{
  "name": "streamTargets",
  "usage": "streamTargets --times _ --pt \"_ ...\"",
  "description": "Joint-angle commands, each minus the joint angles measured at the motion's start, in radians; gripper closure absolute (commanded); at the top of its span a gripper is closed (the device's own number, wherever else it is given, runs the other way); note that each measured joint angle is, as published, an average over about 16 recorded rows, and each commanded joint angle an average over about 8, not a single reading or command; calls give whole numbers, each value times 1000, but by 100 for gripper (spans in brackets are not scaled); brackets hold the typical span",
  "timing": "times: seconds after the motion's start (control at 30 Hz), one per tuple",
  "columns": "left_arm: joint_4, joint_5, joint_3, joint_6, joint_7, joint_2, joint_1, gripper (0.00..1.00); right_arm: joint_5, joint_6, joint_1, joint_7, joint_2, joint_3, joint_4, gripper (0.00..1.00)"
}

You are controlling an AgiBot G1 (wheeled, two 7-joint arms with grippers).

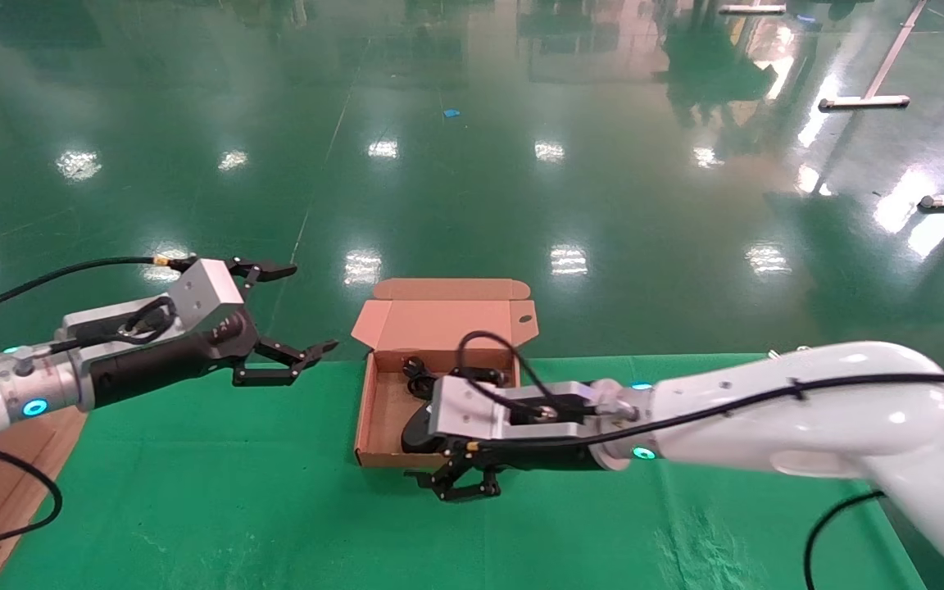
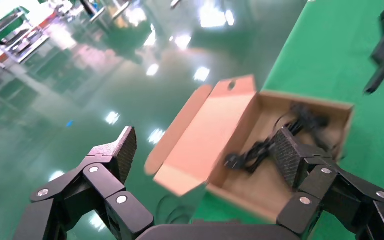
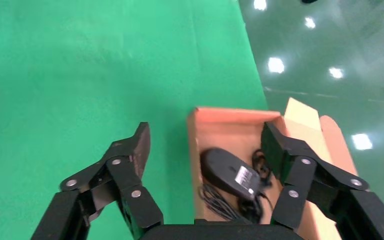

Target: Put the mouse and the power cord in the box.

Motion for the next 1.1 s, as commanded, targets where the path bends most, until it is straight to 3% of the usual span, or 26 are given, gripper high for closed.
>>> streamTargets --times 0.03,1.1 --pt "-40 -13 -14 18 -35 -15 19 0 19 -29 -22 15 25 39 20 0" --pt "-685 -224 -237 312 -597 -250 324 0 323 -499 -382 250 432 670 338 0"
